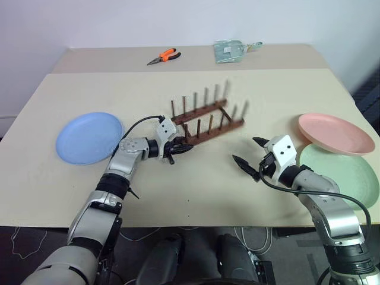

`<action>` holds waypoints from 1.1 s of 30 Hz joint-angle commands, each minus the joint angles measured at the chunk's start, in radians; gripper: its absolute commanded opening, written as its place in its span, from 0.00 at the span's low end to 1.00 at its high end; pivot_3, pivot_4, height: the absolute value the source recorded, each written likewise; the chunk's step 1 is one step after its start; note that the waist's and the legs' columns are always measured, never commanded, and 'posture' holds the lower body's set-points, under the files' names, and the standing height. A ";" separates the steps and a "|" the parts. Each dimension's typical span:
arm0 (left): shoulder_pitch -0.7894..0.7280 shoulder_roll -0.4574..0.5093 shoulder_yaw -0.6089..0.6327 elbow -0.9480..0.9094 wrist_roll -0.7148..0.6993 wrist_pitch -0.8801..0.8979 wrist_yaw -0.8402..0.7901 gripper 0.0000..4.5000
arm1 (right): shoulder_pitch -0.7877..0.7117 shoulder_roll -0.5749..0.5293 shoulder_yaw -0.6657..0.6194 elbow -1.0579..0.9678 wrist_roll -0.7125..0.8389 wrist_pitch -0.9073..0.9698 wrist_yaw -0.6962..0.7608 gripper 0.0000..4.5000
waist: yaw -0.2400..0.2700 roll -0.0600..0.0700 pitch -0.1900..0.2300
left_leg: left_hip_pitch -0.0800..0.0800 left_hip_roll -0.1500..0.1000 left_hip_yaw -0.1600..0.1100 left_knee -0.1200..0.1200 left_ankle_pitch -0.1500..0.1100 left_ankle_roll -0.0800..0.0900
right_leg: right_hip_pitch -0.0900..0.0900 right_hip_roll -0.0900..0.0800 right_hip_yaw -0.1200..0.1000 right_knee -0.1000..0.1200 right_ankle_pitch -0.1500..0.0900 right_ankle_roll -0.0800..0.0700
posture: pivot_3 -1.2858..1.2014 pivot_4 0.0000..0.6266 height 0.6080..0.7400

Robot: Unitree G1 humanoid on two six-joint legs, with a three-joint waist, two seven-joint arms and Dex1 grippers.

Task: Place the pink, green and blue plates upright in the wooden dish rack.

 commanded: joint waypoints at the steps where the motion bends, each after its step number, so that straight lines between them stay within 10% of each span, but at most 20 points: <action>1: 0.055 0.010 -0.007 -0.044 -0.017 0.034 -0.064 0.17 | 0.007 -0.022 -0.009 -0.052 -0.006 0.001 0.011 1.00 | 0.000 0.000 0.000 | 0.000 0.000 0.000 0.000 0.000 0.000 | 0.000 0.000 0.000 0.000 0.000 0.000 | 0.52 0.24 0.99; 9: 0.196 0.115 -0.046 -0.363 -0.068 0.103 -0.235 0.17 | 0.069 -0.101 -0.090 -0.036 -0.015 -0.006 0.035 1.00 | 0.001 0.001 0.000 | 0.000 0.000 0.000 0.000 0.000 0.000 | 0.000 0.000 0.000 0.000 0.000 0.000 | 0.52 0.24 0.99; 16: 0.193 0.173 -0.034 -0.305 0.019 0.075 -0.161 0.95 | 0.145 -0.170 -0.155 -0.001 -0.040 -0.033 0.071 1.00 | 0.003 0.000 0.000 | 0.000 0.000 0.000 0.001 0.000 0.001 | 0.000 0.000 0.000 0.000 0.000 0.000 | 0.52 0.24 0.99; 20: 0.246 0.256 -0.005 -0.351 0.021 0.099 -0.151 0.96 | 0.186 -0.190 -0.172 -0.021 -0.029 -0.039 0.104 0.88 | -0.012 0.001 -0.001 | 0.001 0.001 0.002 0.001 0.000 0.001 | 0.000 0.000 0.001 0.001 0.000 0.000 | 0.52 0.24 0.99; 28: 0.454 0.270 -0.047 -0.752 -0.144 0.381 -0.152 0.21 | 0.203 -0.195 -0.085 -0.052 -0.018 -0.027 0.192 0.01 | -0.016 0.004 -0.002 | 0.004 0.005 0.006 -0.002 -0.001 0.001 | 0.001 0.000 0.002 0.001 0.000 -0.001 | 0.52 0.24 0.99; 33: 0.434 0.150 -0.106 -0.709 -0.043 0.363 0.006 0.21 | 0.127 -0.158 0.010 0.008 -0.084 -0.029 0.156 0.01 | 0.007 0.004 -0.003 | 0.002 0.005 0.007 0.001 -0.001 0.001 | 0.002 0.000 0.002 -0.002 0.000 -0.002 | 0.52 0.24 0.99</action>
